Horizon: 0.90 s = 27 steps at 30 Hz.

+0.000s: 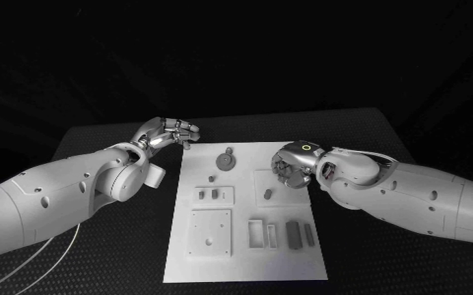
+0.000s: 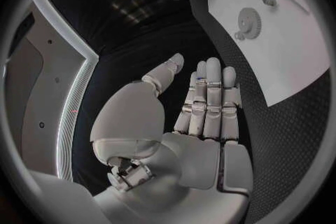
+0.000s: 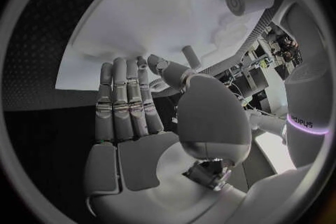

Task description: Assemble the parts on the task board

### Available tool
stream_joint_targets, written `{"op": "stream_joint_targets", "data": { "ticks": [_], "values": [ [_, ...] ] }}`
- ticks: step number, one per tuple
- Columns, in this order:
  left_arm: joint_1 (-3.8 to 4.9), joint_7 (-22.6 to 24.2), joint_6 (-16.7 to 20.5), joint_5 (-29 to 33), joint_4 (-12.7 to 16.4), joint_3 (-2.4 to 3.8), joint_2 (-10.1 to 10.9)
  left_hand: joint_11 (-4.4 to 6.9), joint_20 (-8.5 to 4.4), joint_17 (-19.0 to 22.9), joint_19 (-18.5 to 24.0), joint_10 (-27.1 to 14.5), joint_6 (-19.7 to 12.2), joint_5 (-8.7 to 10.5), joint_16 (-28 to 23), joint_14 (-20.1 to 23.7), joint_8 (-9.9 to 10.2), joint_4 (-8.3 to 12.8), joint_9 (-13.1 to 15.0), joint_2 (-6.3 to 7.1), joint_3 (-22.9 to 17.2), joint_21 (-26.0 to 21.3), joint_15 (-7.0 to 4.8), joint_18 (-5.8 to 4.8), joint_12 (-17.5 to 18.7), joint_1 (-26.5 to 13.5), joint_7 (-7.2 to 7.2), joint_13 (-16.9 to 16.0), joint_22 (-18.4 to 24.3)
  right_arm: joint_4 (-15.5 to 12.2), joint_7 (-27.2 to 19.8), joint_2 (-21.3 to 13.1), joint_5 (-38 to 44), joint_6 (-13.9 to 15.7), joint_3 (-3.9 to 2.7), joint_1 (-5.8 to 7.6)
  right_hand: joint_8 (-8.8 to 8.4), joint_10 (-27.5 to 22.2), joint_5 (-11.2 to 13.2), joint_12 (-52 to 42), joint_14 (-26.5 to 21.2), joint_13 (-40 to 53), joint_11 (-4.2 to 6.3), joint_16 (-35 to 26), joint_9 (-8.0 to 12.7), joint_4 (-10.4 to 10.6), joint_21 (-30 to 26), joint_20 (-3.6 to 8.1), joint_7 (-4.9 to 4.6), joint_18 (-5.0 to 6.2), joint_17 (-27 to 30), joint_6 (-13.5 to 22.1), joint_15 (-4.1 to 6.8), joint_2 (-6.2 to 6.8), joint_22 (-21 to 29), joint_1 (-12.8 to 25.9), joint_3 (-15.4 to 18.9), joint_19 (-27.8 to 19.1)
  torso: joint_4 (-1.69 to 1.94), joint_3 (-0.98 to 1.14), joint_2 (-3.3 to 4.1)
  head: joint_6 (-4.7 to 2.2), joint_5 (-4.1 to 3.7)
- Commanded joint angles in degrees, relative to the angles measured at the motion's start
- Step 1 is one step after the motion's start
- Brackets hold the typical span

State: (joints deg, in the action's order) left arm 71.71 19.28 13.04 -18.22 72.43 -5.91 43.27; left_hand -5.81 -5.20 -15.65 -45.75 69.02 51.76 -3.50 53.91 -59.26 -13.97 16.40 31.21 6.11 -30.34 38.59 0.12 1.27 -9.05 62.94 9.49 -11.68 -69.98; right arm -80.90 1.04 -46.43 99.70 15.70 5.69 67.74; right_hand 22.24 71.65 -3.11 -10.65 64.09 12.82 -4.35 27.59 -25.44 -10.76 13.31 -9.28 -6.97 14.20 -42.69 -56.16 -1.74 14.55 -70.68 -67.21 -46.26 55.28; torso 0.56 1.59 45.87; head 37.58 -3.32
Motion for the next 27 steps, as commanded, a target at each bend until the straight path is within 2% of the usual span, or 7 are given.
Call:
{"op": "stream_joint_targets", "data": {
  "ticks": [1,8,12,19,27],
  "values": [
    [0.03,0.28,-0.97,0.47,0.1,0.03,0.0,-0.03,-0.33,-0.09,-0.06,-0.37,-0.51,0.12,-0.36,-0.3,-0.08,-0.11,-0.03,-0.27,0.35,-0.36,-0.03,0.27,0.4,-0.5,-0.07,0.09,0.07,-0.16,1.5,0.28,4.35,-2.33,0.66,-0.53,0.36,0.7,0.34,-0.21,0.67,0.26,0.07,0.35,-0.16,-0.12,0.34,0.18,0.14,0.8,-0.39,-0.54,0.04,0.06,-0.23,-0.77,-0.61,0.57,0.01,0.06,0.0,0.19,0.0],
    [0.03,0.14,-0.97,0.47,0.11,0.03,0.04,-0.06,-0.33,-0.14,-0.09,-0.47,-0.62,0.12,-0.45,-0.36,-0.04,-0.07,-0.05,-0.25,0.42,-0.41,-0.02,0.28,0.44,-0.5,-0.03,0.12,0.06,-0.37,3.26,0.32,7.74,-2.29,1.1,-0.53,0.71,1.34,0.34,-0.44,1.25,1.0,0.42,0.61,-0.45,-0.45,0.85,0.5,0.47,0.8,-1.23,-1.3,0.34,-0.1,-0.86,-1.33,-1.59,1.32,-0.03,0.06,-0.02,0.33,-0.04],
    [0.03,0.02,-0.95,0.47,0.09,0.03,0.02,-0.07,-0.34,-0.16,-0.11,-0.5,-0.65,0.11,-0.48,-0.39,-0.04,-0.06,-0.06,-0.27,0.43,-0.44,-0.02,0.29,0.46,-0.46,-0.02,0.13,0.06,-0.57,4.18,0.32,9.6,-2.59,1.22,-0.53,1.03,2.16,0.28,-0.81,2.07,1.65,0.84,0.9,-0.65,-1.14,1.37,0.86,0.81,0.8,-1.84,-2.16,0.7,-0.98,-1.35,-2.42,-2.92,2.13,-0.02,0.04,-0.04,0.44,-0.12],
    [0.03,-0.09,-0.77,0.47,0.08,0.03,0.06,-0.08,-0.34,-0.19,-0.13,-0.55,-0.67,0.1,-0.53,-0.42,-0.04,-0.04,-0.06,-0.29,0.44,-0.47,-0.02,0.3,0.47,-0.41,-0.02,0.14,0.05,-1.09,5.23,0.23,11.31,-3.01,1.31,-0.53,1.3,3.17,0.28,-1.18,3.23,2.91,1.35,1.02,-0.89,-1.34,2.07,1.3,1.27,0.8,-2.88,-3.38,1.22,-0.91,-2.12,-2.33,-4.55,3.29,0.01,0.03,-0.03,0.61,-0.27],
    [0.03,-0.05,-0.68,0.47,0.11,0.03,0.06,-0.1,-0.34,-0.23,-0.17,-0.59,-0.68,0.1,-0.56,-0.48,-0.06,-0.05,-0.06,-0.29,0.47,-0.49,-0.02,0.3,0.49,-0.41,-0.02,0.15,0.04,-1.39,5.94,0.22,11.92,-1.41,1.32,-0.53,1.5,3.69,0.3,-1.41,3.88,4.02,1.65,0.98,-1.27,-1.19,2.45,1.59,1.52,0.8,-3.7,-4.0,1.51,-0.67,-2.65,-1.98,-5.53,3.93,0.0,0.0,-0.07,0.64,-0.2]
  ]
}}
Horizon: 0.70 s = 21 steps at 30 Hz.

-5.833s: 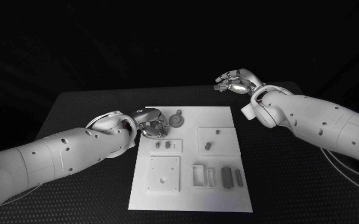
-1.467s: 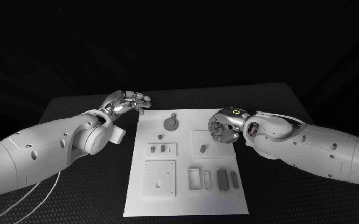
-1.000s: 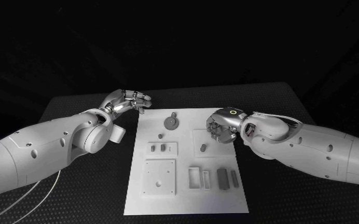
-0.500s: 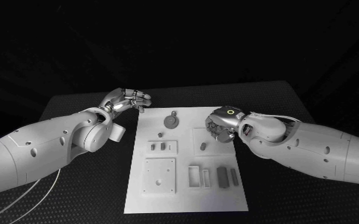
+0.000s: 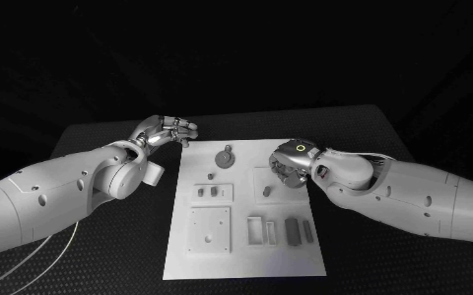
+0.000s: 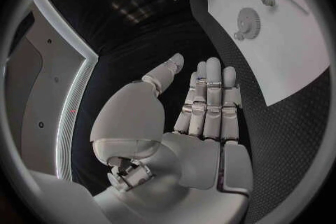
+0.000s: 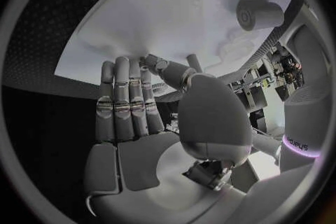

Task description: Assemble the parts on the task board

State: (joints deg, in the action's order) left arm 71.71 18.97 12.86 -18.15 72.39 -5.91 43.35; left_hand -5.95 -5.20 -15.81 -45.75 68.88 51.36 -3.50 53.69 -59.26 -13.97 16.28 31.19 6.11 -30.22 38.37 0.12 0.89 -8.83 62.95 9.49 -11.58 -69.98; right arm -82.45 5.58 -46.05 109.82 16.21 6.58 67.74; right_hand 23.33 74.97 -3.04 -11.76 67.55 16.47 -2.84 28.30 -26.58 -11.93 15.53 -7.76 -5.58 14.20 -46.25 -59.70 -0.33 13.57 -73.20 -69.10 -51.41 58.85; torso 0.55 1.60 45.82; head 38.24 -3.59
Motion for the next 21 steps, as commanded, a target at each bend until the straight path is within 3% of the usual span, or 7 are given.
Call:
{"op": "stream_joint_targets", "data": {
  "ticks": [1,12,21],
  "values": [
    [0.03,0.27,-0.47,0.4,0.13,0.03,-0.02,0.04,-0.34,-0.07,-0.17,-0.45,-0.27,0.11,-0.35,-0.48,-0.06,0.07,-0.05,-0.29,0.36,-0.27,-0.02,0.67,0.27,-0.41,-0.02,0.05,0.05,0.16,1.4,-0.15,1.8,-1.68,0.42,-0.53,0.42,0.4,0.24,-0.31,0.44,0.43,0.16,0.26,-0.16,-0.02,0.26,0.09,0.14,0.8,-0.18,-0.49,0.11,0.34,-0.16,-0.08,-0.43,0.39,0.03,-0.02,0.0,-0.08,0.07],
    [0.03,0.3,-0.38,0.45,-0.16,0.04,-0.04,0.03,-0.33,-0.14,-0.22,-0.48,-0.3,0.11,-0.41,-0.55,-0.07,0.03,-0.05,-0.3,0.44,-0.32,-0.02,0.67,0.28,-0.48,0.0,0.06,0.03,-0.54,1.42,-0.7,1.65,0.58,0.34,-0.51,0.5,0.55,0.27,-0.36,0.72,1.1,0.28,0.17,-0.48,0.17,0.42,0.23,0.25,0.8,-0.68,-0.66,0.24,0.71,-0.47,0.1,-0.92,0.67,-0.01,0.0,-0.01,-0.21,0.14],
    [0.03,0.36,-0.36,0.68,-0.53,0.04,-0.16,0.02,-0.33,-0.2,-0.27,-0.52,-0.41,0.1,-0.48,-0.61,-0.03,0.01,-0.08,-0.32,0.5,-0.37,-0.01,0.68,0.29,-0.53,0.04,0.08,0.03,-0.85,0.91,-1.0,0.81,0.73,-0.31,0.02,0.53,0.59,0.27,-0.35,0.81,1.36,0.31,0.12,-0.62,0.33,0.47,0.28,0.27,0.8,-0.88,-0.7,0.28,0.85,-0.58,0.18,-1.1,0.77,-0.02,0.02,-0.02,-0.31,0.2]
  ]
}}
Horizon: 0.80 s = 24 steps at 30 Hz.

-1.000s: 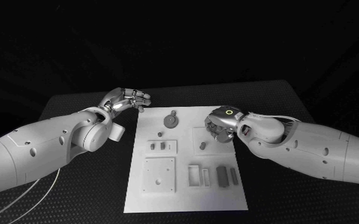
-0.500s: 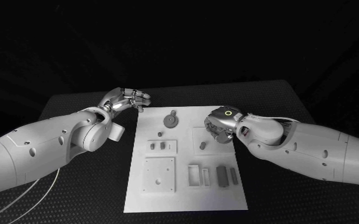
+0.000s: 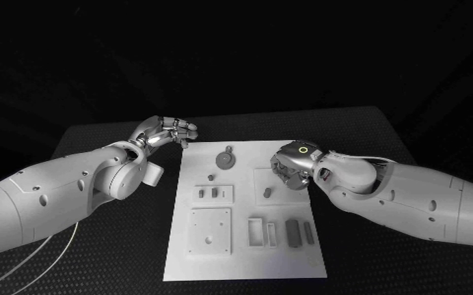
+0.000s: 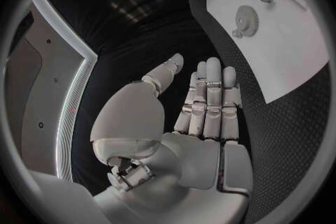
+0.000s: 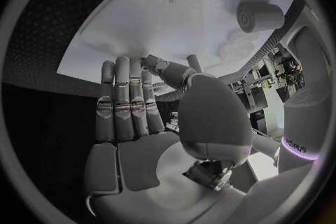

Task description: Assemble the parts on the task board

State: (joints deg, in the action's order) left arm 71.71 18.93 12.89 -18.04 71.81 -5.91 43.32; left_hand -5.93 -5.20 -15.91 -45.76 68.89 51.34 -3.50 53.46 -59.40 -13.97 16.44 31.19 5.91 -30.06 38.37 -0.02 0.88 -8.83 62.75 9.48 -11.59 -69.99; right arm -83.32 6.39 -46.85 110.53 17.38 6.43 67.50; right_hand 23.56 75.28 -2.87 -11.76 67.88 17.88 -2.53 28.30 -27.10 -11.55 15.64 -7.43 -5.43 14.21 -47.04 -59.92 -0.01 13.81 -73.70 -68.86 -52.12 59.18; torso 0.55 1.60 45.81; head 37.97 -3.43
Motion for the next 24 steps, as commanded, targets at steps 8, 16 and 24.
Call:
{"op": "stream_joint_targets", "data": {
  "ticks": [8,16,24],
  "values": [
    [0.03,0.43,-0.45,0.79,-0.17,0.04,-0.2,0.0,-0.33,-0.16,-0.31,-0.56,-0.56,0.1,-0.34,-0.53,0.03,-0.17,-0.11,-0.14,0.42,-0.43,0.13,0.7,0.3,-0.4,0.11,0.09,0.02,-0.99,-0.78,-0.76,-1.48,-0.76,-0.66,0.96,0.31,0.27,0.1,-0.33,0.52,0.13,0.01,0.06,-0.19,0.06,0.38,-0.02,0.13,0.79,-0.22,-0.48,-0.02,0.69,-0.15,0.0,-0.47,0.48,-0.05,0.04,-0.01,-0.13,0.03],
    [0.03,0.4,-0.52,1.02,-0.3,0.04,-0.15,-0.01,-0.33,-0.19,-0.33,-0.58,-0.63,0.1,-0.38,-0.54,0.06,-0.17,-0.12,-0.14,0.45,-0.46,0.13,0.7,0.3,-0.42,0.14,0.1,0.02,-3.06,-1.48,-2.1,-4.11,-1.65,-1.0,1.56,0.31,0.27,0.1,-0.32,0.53,0.19,0.02,0.04,-0.23,0.11,0.38,-0.01,0.13,0.79,-0.27,-0.48,-0.01,0.7,-0.18,0.03,-0.48,0.49,-0.02,-0.02,0.01,-0.05,0.0],
    [0.03,0.41,-0.43,1.18,-0.33,0.04,-0.09,-0.02,-0.33,-0.23,-0.35,-0.61,-0.7,0.09,-0.43,-0.57,0.08,-0.16,-0.14,-0.13,0.48,-0.5,0.13,0.71,0.31,-0.42,0.17,0.11,0.02,-5.28,-1.73,-3.15,-5.88,-0.98,-1.48,2.07,0.28,0.24,0.09,-0.29,0.53,0.29,0.01,-0.01,-0.27,0.16,0.38,-0.01,0.11,0.79,-0.34,-0.44,-0.01,0.68,-0.22,0.09,-0.48,0.49,-0.1,-0.07,-0.01,-0.11,0.09]
  ]
}}
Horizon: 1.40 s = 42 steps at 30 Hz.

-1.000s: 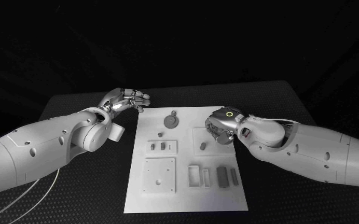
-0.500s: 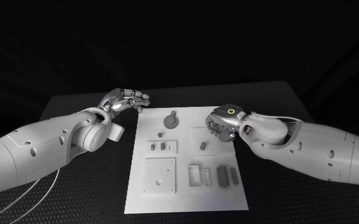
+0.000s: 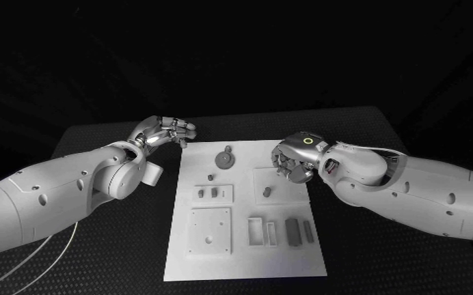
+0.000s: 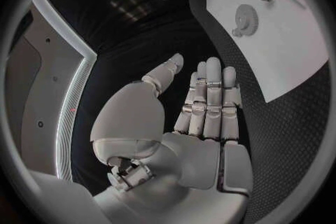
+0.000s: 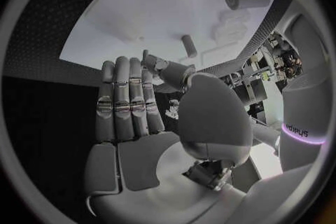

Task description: Assemble the parts on the task board

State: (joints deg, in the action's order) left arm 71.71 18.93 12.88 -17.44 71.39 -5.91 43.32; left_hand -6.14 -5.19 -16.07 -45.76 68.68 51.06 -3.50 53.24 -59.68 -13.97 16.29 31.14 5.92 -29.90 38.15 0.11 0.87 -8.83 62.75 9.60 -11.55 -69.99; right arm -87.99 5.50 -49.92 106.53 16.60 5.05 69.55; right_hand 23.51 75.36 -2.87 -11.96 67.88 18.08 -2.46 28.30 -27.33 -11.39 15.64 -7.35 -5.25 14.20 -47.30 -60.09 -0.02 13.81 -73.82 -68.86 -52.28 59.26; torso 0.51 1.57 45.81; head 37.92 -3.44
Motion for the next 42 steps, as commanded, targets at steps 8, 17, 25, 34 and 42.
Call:
{"op": "stream_joint_targets", "data": {
  "ticks": [8,17,25,34,42],
  "values": [
    [0.03,0.53,-0.32,0.87,-0.37,0.03,-0.44,0.18,-0.33,-0.12,-0.38,-0.43,-0.51,0.09,-0.25,-0.32,0.11,0.0,-0.11,-0.15,0.35,-0.31,0.0,0.73,0.32,-0.43,0.08,0.07,0.01,-2.98,-0.57,1.21,-1.91,1.22,-0.24,0.02,0.32,0.13,0.09,-0.06,0.54,0.17,-0.07,-0.06,-0.07,0.04,0.37,-0.09,-0.07,0.8,-0.13,-0.25,-0.01,0.65,-0.13,0.11,-0.33,0.4,0.01,0.02,-0.01,-0.17,0.65],
    [0.04,0.74,0.26,2.13,-1.55,0.03,-1.13,0.18,-0.32,-0.14,-0.39,-0.43,-0.54,0.09,-0.31,-0.31,0.11,0.0,-0.11,-0.14,0.39,-0.35,0.01,0.72,0.31,-0.47,0.1,0.08,0.01,-5.18,0.0,4.95,-0.27,0.72,-0.24,0.02,0.29,0.1,0.08,-0.02,0.55,0.26,-0.08,-0.11,-0.11,0.03,0.37,-0.07,-0.08,0.8,-0.19,-0.2,-0.01,0.58,-0.17,0.09,-0.34,0.39,0.07,-0.06,-0.01,0.14,2.29],
    [0.05,0.8,0.5,2.44,-3.08,0.03,-2.55,0.18,-0.31,-0.17,-0.38,-0.41,-0.54,0.09,-0.39,-0.28,0.1,-0.02,-0.11,-0.12,0.43,-0.41,0.03,0.71,0.29,-0.51,0.1,0.07,0.01,-4.97,0.13,8.86,0.36,-0.26,0.03,0.0,0.25,0.03,0.08,0.04,0.55,0.39,-0.1,-0.21,-0.17,-0.02,0.35,-0.06,-0.1,0.8,-0.27,-0.13,-0.01,0.47,-0.22,0.11,-0.3,0.36,0.02,-0.26,-0.21,0.65,4.03],
    [0.05,0.84,0.79,2.59,-4.1,0.03,-4.0,0.18,-0.29,-0.2,-0.37,-0.39,-0.57,0.09,-0.48,-0.24,0.09,-0.05,-0.11,-0.17,0.45,-0.47,0.04,0.7,0.27,-0.54,0.12,0.07,0.01,-4.12,-0.07,12.28,1.41,-0.43,1.35,-1.22,0.19,-0.05,0.08,0.13,0.55,0.58,-0.12,-0.34,-0.26,-0.18,0.31,-0.06,-0.14,0.8,-0.39,-0.03,-0.03,0.27,-0.3,0.14,-0.16,0.3,0.08,-0.32,-0.3,1.3,5.36],
    [0.05,0.94,0.96,2.68,-4.36,0.03,-4.65,0.18,-0.28,-0.22,-0.35,-0.4,-0.59,0.09,-0.55,-0.22,0.09,-0.07,-0.12,-0.19,0.47,-0.52,0.05,0.7,0.27,-0.58,0.13,0.07,0.01,-2.85,-0.03,14.51,2.9,-0.34,2.36,-3.45,0.16,-0.07,0.07,0.17,0.58,0.73,-0.13,-0.44,-0.34,-0.33,0.29,-0.06,-0.15,0.8,-0.48,0.01,-0.03,0.12,-0.35,0.17,-0.06,0.29,0.03,-0.22,-0.16,2.0,6.4]
  ]
}}
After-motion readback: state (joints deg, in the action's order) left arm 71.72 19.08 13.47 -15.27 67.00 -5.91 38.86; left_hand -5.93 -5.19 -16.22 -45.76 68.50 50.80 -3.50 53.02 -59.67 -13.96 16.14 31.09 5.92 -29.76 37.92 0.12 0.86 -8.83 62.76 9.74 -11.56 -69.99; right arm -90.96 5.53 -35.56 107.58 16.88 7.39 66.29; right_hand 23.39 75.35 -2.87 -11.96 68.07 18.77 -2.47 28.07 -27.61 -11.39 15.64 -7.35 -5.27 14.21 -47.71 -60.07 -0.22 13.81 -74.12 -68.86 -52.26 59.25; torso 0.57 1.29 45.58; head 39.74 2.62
